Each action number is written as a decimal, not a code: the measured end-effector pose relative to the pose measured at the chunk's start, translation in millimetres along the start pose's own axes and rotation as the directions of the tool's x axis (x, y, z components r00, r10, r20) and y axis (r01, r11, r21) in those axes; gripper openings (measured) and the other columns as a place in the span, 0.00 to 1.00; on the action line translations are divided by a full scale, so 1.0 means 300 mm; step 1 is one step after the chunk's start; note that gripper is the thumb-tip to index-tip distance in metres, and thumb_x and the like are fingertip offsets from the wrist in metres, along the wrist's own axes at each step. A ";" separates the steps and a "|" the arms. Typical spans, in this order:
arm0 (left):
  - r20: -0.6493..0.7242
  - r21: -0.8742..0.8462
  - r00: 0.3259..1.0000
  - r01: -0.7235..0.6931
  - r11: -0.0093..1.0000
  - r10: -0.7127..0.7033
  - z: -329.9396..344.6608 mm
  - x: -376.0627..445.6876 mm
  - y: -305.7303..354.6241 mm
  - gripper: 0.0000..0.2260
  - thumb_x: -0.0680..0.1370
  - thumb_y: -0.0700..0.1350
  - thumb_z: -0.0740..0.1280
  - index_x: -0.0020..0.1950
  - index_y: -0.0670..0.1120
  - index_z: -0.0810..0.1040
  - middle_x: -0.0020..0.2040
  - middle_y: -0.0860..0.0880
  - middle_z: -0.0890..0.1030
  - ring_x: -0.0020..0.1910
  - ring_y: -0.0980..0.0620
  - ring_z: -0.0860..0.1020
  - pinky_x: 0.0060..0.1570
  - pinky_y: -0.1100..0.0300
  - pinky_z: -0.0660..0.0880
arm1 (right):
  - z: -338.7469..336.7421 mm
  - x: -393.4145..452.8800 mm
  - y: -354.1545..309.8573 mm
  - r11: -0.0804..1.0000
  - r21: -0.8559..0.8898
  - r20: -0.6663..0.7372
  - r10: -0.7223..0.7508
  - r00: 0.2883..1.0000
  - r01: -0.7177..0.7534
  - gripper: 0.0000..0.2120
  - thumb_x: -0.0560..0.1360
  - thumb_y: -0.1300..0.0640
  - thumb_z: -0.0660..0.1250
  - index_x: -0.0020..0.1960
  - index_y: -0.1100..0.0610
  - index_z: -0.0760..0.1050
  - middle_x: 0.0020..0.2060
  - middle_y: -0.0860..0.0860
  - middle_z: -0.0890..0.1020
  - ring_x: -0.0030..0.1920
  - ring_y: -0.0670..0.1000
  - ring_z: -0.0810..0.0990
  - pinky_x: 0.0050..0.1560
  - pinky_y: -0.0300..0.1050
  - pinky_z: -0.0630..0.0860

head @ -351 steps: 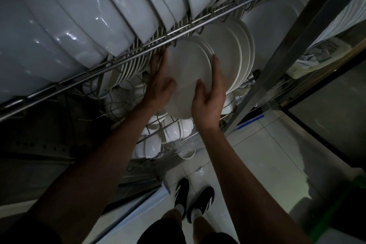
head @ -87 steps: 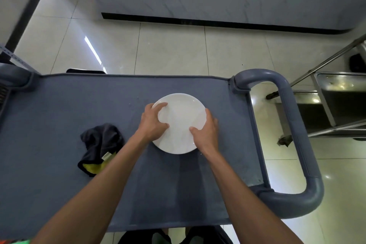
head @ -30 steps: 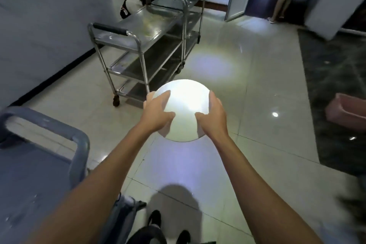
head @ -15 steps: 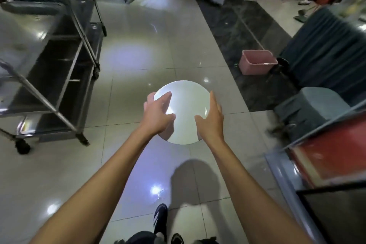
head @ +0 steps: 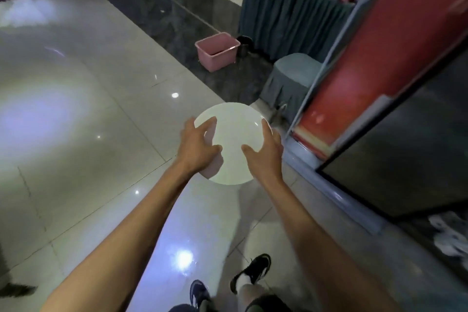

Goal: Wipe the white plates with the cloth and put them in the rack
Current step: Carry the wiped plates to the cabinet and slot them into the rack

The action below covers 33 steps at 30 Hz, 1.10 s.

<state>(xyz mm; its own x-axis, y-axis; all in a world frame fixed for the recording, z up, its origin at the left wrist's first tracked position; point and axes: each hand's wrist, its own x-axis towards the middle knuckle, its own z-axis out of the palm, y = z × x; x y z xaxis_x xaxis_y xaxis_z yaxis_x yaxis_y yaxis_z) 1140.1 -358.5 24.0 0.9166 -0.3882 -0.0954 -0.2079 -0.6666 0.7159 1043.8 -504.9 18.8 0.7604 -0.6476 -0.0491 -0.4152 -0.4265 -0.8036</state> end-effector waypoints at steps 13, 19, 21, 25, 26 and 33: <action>0.266 0.021 0.925 -0.288 0.957 0.273 0.584 0.239 0.611 0.34 0.72 0.55 0.76 0.75 0.55 0.68 0.75 0.47 0.65 0.72 0.41 0.66 0.71 0.41 0.68 | -0.590 0.247 0.391 0.964 0.130 -0.299 0.260 0.918 -0.230 0.39 0.75 0.61 0.70 0.81 0.49 0.56 0.76 0.51 0.61 0.74 0.55 0.61 0.73 0.54 0.66; 0.377 0.023 0.846 -0.415 0.909 0.377 0.804 0.298 0.845 0.34 0.74 0.49 0.75 0.77 0.54 0.66 0.75 0.43 0.62 0.74 0.39 0.62 0.73 0.43 0.63 | -0.809 0.306 0.541 0.939 0.221 -0.427 0.335 0.840 -0.263 0.40 0.74 0.63 0.70 0.81 0.49 0.57 0.74 0.51 0.63 0.72 0.53 0.63 0.67 0.46 0.68; 0.423 0.000 0.811 -0.445 0.896 0.403 0.876 0.316 0.911 0.34 0.73 0.47 0.75 0.77 0.54 0.66 0.75 0.43 0.62 0.74 0.40 0.62 0.73 0.47 0.62 | -0.867 0.323 0.589 0.927 0.230 -0.461 0.373 0.806 -0.297 0.40 0.74 0.63 0.70 0.81 0.48 0.56 0.76 0.51 0.61 0.73 0.52 0.62 0.66 0.41 0.65; 0.511 -0.021 0.737 -0.503 0.864 0.442 1.033 0.364 1.036 0.35 0.73 0.47 0.75 0.78 0.56 0.66 0.75 0.43 0.62 0.74 0.41 0.62 0.72 0.50 0.61 | -0.967 0.368 0.699 0.892 0.272 -0.517 0.452 0.726 -0.362 0.41 0.74 0.61 0.69 0.81 0.45 0.55 0.77 0.52 0.58 0.76 0.54 0.59 0.69 0.46 0.65; 0.530 -0.037 0.710 -0.526 0.850 0.463 1.073 0.378 1.068 0.35 0.73 0.47 0.75 0.78 0.56 0.66 0.76 0.44 0.61 0.74 0.40 0.62 0.72 0.49 0.62 | -0.993 0.380 0.724 0.883 0.280 -0.532 0.469 0.705 -0.376 0.41 0.74 0.61 0.70 0.81 0.45 0.55 0.78 0.52 0.58 0.76 0.54 0.58 0.70 0.47 0.65; 0.648 -0.167 0.520 -0.617 0.769 0.557 1.301 0.463 1.300 0.34 0.74 0.45 0.75 0.77 0.55 0.66 0.77 0.44 0.57 0.75 0.41 0.59 0.75 0.51 0.59 | -1.151 0.467 0.823 0.836 0.338 -0.678 0.534 0.504 -0.432 0.40 0.74 0.61 0.72 0.81 0.48 0.58 0.76 0.54 0.61 0.75 0.56 0.61 0.69 0.47 0.65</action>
<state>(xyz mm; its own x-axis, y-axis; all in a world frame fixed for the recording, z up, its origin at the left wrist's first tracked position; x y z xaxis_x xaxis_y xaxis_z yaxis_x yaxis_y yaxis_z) 1053.2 -920.8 19.9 0.1393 -0.9853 -0.0985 -0.6678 -0.1669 0.7254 875.3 -918.9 18.2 -0.1773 -0.9828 -0.0518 -0.5071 0.1363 -0.8510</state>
